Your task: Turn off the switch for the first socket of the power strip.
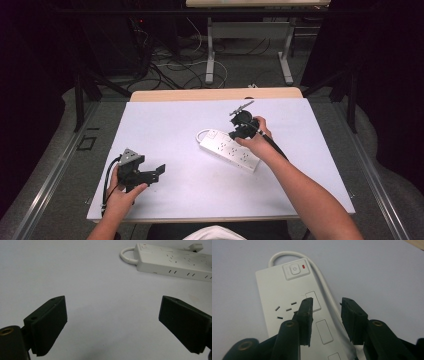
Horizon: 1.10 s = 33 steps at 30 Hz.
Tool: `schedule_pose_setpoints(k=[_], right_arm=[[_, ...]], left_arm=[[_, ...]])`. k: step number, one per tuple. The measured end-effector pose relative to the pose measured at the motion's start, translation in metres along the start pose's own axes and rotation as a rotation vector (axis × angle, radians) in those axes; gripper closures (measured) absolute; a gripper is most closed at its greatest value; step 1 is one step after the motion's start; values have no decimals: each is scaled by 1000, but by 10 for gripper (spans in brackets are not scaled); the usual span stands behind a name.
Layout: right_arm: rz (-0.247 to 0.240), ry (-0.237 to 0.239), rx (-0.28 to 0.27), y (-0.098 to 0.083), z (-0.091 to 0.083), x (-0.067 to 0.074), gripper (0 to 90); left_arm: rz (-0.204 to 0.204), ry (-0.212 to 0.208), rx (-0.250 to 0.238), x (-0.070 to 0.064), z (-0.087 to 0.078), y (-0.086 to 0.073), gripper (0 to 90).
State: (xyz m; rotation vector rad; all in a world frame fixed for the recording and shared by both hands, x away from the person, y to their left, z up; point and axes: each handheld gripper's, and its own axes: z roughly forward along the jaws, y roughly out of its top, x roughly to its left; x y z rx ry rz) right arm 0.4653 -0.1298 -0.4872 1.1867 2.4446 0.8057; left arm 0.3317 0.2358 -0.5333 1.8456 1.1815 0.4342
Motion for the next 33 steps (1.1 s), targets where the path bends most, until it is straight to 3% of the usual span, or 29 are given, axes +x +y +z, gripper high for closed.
schedule_pose_setpoints(k=[3,15,18,20,22,23,25,26,28,29,30,32,33], right_arm=[[2,2,-21,1,3,2,649],[-2,11,15,5,14,10,774],[24,24,29,6,16,13,812],[2,29,17,6,19,12,836],[-5,17,17,7,20,12,842],[33,23,43,7,20,14,847],[10,22,36,7,24,11,852],[43,25,26,7,25,12,852],[19,20,51,7,26,10,852],[26,22,35,6,28,9,852],[25,27,64,6,28,9,853],[37,14,72,6,30,8,853],[42,20,40,5,34,6,853]], left_arm=[[0,0,0,0,0,0,80],[1,0,0,0,0,0,83],[2,0,1,0,0,0,84],[2,0,1,0,0,0,85],[1,1,0,0,0,0,85],[2,0,1,0,0,0,85],[2,1,1,0,0,0,86],[3,1,2,0,0,0,86],[3,1,2,0,0,0,86],[3,1,2,0,0,0,86],[2,1,1,0,0,0,87],[3,1,2,1,0,0,87],[2,1,3,1,0,0,87]])
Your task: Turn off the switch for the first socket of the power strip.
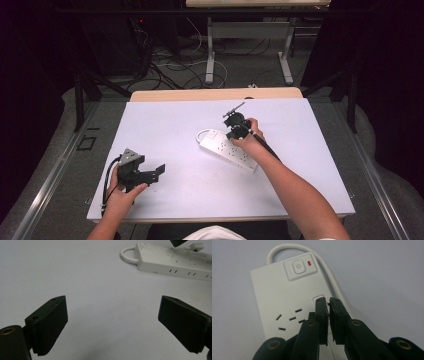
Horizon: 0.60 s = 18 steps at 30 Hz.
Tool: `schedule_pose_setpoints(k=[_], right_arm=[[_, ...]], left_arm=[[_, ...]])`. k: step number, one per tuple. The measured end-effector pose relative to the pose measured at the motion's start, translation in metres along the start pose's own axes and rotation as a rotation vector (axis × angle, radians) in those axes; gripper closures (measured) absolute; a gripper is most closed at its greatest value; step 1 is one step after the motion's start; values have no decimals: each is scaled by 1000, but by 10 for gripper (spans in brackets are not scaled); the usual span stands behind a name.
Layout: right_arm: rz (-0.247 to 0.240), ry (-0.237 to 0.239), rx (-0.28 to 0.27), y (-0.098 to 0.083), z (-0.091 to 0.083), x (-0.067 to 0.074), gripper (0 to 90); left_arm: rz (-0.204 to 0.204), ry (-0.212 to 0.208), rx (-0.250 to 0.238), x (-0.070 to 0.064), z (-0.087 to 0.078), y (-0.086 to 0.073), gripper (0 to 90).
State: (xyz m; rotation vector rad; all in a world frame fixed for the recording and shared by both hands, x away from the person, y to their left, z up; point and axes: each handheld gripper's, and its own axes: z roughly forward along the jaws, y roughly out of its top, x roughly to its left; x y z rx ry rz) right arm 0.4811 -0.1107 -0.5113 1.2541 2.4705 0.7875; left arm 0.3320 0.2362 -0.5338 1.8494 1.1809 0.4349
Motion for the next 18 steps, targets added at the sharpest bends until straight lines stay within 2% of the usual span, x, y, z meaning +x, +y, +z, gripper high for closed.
schedule_pose_setpoints(k=[1,2,3,4,6,7,9,10,11,15,17,18], right_arm=[[0,0,0,0,0,0,853],[-11,-11,81,2,-5,-1,853],[-1,-3,35,1,-1,-1,853],[0,11,14,0,1,-2,853],[0,-4,29,0,1,-3,853],[8,5,2,-1,4,-3,853],[19,8,2,-2,5,-3,854],[-11,-1,47,0,3,-5,856],[14,4,50,0,2,-5,858],[18,3,30,0,4,-5,862],[18,14,33,0,4,-5,867],[32,9,51,0,3,-5,869]], left_arm=[[1,0,1,0,0,0,87],[1,0,1,0,0,0,88],[1,0,0,0,0,0,88],[1,0,1,0,0,0,88],[1,0,1,0,0,0,88],[2,1,2,0,0,0,88],[2,0,2,0,0,0,89],[3,1,2,0,0,0,89],[3,0,2,0,0,0,89],[3,0,7,0,0,0,89],[2,0,7,0,0,0,90],[3,0,8,0,0,0,90]])
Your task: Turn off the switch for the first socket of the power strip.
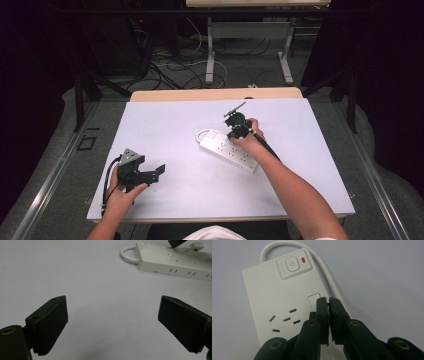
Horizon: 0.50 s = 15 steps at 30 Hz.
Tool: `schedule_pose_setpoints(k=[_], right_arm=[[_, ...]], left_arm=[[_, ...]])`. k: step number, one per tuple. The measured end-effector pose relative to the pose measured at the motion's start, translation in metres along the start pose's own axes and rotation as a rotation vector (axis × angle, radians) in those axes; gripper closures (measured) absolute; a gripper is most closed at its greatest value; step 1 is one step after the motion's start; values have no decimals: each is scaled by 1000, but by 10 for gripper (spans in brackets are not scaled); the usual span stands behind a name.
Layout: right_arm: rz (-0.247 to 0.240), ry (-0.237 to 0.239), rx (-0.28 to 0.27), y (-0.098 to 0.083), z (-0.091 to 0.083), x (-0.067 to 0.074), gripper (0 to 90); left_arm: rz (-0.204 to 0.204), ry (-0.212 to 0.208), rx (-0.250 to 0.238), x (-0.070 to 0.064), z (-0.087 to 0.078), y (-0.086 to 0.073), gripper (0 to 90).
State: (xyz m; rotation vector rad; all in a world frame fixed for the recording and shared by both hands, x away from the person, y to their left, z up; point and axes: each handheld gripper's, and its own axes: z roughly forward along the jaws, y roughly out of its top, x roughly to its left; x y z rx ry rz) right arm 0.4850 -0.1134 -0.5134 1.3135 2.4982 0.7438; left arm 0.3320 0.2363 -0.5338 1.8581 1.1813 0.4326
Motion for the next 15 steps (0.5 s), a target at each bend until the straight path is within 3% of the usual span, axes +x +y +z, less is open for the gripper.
schedule_pose_setpoints(k=[1,3,4,7,8,15], right_arm=[[6,6,-23,-1,2,0,870],[6,6,-2,0,0,-1,871],[10,15,-36,-1,3,-2,872],[14,6,26,1,-1,-3,873],[14,15,-14,0,1,-3,874],[26,20,-13,0,1,-3,882]], left_arm=[[0,0,1,0,0,0,90],[-1,3,-5,0,0,0,90],[-2,4,-10,0,1,0,90],[-2,5,-10,0,0,0,91],[-3,5,-10,0,1,0,91],[0,1,-1,0,0,0,92]])
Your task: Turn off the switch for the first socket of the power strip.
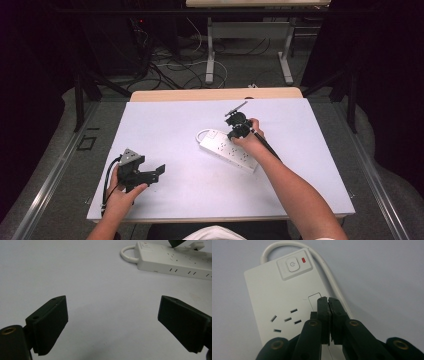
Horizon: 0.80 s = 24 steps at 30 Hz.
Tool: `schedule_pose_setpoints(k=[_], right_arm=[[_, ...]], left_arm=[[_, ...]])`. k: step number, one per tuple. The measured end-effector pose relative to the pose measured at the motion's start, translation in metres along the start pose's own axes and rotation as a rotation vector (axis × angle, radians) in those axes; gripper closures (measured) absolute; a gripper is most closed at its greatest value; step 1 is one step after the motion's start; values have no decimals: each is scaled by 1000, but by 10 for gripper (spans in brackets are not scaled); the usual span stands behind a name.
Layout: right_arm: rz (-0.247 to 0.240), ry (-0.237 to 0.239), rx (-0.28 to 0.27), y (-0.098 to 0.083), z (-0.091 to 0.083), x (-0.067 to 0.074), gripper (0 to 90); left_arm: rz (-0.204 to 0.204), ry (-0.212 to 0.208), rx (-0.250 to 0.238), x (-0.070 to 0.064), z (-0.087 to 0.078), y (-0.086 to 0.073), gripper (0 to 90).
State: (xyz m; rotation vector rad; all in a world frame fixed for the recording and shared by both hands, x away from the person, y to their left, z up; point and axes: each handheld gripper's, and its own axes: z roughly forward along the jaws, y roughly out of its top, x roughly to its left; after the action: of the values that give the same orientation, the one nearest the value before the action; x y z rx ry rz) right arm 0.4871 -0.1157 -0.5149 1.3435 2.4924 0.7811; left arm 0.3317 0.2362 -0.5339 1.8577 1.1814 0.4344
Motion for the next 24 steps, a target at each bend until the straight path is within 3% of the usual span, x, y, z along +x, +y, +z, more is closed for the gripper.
schedule_pose_setpoints(k=[9,10,11,13,18,21,24], right_arm=[[-23,0,0,-1,2,1,900],[-48,-24,42,0,0,0,900],[-38,-25,63,0,-1,0,900],[-28,-15,10,-2,2,-1,900],[-39,-20,30,-1,1,-1,900],[-11,-22,11,-2,2,1,895],[-30,-19,18,-2,1,-1,892]], left_arm=[[1,1,6,0,0,0,92],[1,1,7,0,0,0,92],[0,1,7,0,0,0,92],[0,1,7,0,0,0,92],[0,1,6,0,0,0,93],[-1,1,2,0,0,0,93],[-3,8,-6,0,1,0,93]])
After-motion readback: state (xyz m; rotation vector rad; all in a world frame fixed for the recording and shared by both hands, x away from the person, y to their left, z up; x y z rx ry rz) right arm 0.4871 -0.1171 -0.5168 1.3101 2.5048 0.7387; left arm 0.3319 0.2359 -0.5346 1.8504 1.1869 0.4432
